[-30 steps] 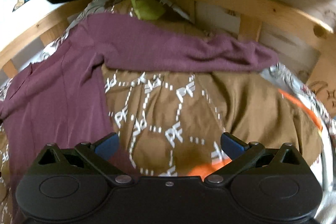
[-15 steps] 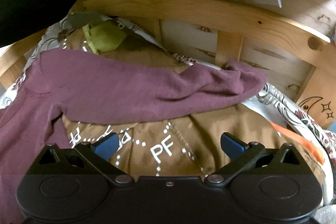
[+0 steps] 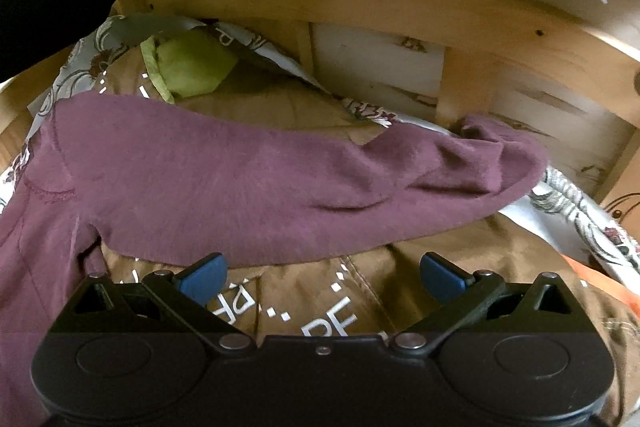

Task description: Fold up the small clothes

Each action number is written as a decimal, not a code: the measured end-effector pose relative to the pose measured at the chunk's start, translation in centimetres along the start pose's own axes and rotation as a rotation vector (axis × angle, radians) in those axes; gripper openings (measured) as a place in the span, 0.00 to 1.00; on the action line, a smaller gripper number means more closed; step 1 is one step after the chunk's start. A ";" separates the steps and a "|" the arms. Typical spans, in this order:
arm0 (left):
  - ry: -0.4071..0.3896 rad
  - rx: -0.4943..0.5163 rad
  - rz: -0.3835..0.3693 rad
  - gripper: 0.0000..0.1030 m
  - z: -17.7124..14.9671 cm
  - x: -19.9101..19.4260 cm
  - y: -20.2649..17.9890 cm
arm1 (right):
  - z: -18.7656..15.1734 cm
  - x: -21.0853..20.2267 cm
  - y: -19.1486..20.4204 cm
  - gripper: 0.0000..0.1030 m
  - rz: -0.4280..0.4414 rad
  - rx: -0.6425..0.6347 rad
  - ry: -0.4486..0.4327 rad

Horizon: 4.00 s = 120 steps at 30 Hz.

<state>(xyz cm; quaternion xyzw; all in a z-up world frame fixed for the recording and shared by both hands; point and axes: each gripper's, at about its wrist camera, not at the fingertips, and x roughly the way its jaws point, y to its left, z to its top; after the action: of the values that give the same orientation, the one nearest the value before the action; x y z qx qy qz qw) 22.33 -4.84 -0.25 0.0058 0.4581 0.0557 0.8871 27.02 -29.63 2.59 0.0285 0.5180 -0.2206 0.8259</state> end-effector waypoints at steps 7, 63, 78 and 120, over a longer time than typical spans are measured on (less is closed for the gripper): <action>0.014 -0.037 -0.028 1.00 -2.1 0.9 -1.0 | -2.5 1.4 -2.5 1.00 0.151 0.078 -0.137; -0.153 -0.173 0.012 1.00 -5.3 -8.8 2.0 | -3.3 -9.0 -5.7 0.01 0.152 0.112 -0.834; -0.240 -0.514 0.192 0.99 -9.0 -11.5 13.9 | -15.5 -12.6 16.0 0.01 0.808 -0.753 -0.647; -0.056 -0.410 -0.128 0.07 -9.9 -4.1 5.5 | -7.4 1.6 2.4 0.67 0.486 -0.550 -0.391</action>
<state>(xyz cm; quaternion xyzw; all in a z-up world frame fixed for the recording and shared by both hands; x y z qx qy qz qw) 11.38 -0.19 -2.34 -0.2024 0.4119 0.0912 0.8838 22.31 -25.91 -2.67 -0.1142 0.3695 0.1259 0.9136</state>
